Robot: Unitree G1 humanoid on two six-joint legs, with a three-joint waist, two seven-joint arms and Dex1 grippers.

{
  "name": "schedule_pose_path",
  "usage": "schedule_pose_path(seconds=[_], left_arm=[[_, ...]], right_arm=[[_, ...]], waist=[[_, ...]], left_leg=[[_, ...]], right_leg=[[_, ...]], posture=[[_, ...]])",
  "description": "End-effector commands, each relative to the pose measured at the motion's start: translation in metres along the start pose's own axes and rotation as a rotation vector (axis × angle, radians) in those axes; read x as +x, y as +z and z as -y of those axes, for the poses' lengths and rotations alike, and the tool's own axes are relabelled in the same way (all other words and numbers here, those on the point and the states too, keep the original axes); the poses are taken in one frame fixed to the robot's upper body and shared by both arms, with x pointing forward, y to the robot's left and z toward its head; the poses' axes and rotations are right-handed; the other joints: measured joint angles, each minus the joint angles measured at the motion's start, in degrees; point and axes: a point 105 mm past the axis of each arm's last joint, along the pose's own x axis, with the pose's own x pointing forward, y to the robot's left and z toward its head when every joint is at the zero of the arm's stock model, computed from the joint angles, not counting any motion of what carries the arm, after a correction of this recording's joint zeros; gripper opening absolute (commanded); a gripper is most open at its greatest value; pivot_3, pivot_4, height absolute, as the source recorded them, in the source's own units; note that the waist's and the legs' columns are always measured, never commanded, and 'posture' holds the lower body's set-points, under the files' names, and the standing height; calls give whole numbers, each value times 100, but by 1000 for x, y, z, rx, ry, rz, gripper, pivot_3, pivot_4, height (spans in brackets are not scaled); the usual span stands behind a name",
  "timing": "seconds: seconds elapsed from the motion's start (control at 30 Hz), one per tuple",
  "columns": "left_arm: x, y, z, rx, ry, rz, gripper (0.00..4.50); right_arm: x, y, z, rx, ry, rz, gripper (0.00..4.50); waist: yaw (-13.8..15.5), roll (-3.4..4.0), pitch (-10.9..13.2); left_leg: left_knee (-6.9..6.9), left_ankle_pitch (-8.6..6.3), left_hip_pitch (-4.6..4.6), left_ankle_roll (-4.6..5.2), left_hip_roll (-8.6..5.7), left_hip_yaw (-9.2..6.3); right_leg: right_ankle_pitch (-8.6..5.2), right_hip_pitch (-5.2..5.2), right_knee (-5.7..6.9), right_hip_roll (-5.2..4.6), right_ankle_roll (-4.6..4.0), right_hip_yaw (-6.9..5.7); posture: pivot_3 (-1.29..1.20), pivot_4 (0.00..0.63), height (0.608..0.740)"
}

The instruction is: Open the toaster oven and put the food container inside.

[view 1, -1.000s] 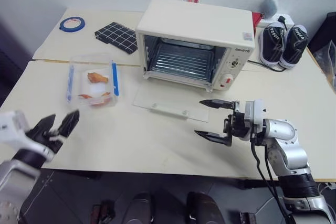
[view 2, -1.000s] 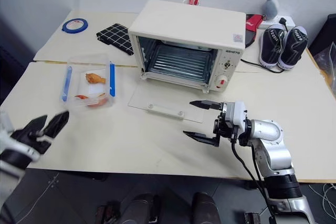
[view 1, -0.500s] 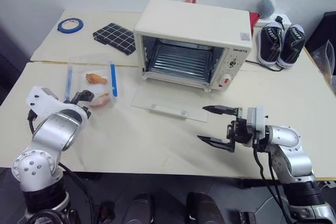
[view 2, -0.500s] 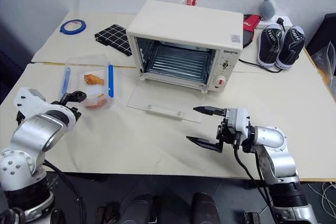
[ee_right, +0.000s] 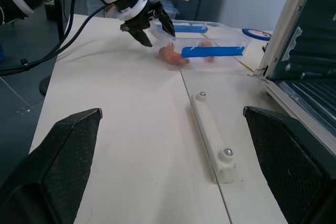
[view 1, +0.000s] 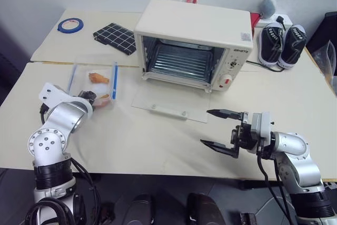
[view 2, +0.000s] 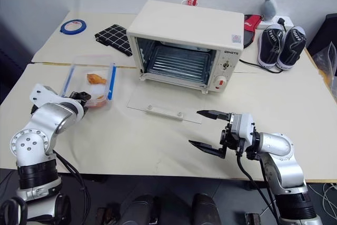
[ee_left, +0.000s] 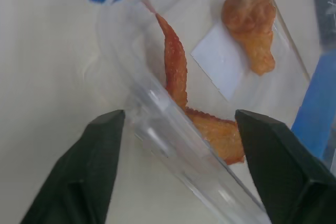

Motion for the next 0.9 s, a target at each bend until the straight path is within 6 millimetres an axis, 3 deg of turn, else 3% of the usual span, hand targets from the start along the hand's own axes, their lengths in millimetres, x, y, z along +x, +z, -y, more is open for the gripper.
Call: schedule_pose_path(seconds=[0.03,0.2,0.27,0.5,0.6,0.7,0.9], left_arm=[[-4,17,-4,3,11,55,2146],[-3,37,-14,23,44,117,628],[-3,43,-16,26,50,136,269],[-7,81,-14,143,5,226,269],[-12,88,4,239,-133,180,269],[-27,77,32,432,-345,34,269],[-48,47,59,746,-538,-177,269]], right_arm=[[-2,11,2,-48,-12,13,4500],[-2,9,3,-49,-16,11,4500],[-1,9,3,-49,-15,10,4500],[-2,8,5,-51,-18,5,4500],[-6,9,8,-57,-32,-3,4500],[-16,11,10,-62,-66,-25,4500],[-42,6,5,-48,-145,-97,4500]], waist=[[1,0,0],[-7,0,0],[-5,-1,1],[-5,-4,2],[4,-5,3],[9,-9,5],[1,-11,8]], left_leg=[[-1,0,0,-1,2,0],[-3,-2,4,-3,5,2],[-5,-2,4,-3,3,5],[-7,-4,3,-7,5,6],[-9,-6,3,-11,6,7],[-10,-7,1,-11,7,5],[-23,-9,3,-14,6,12]], right_leg=[[0,0,0,0,0,0],[0,0,0,2,0,2],[0,0,-1,6,0,4],[0,-1,-4,10,0,3],[-1,-3,-6,13,-1,3],[-1,-4,-6,13,-2,0],[-2,-6,-15,17,-4,7]], posture=[[0,150,740],[0,150,740],[0,150,740],[0,150,740],[0,150,740],[0,150,740],[0,150,740]])
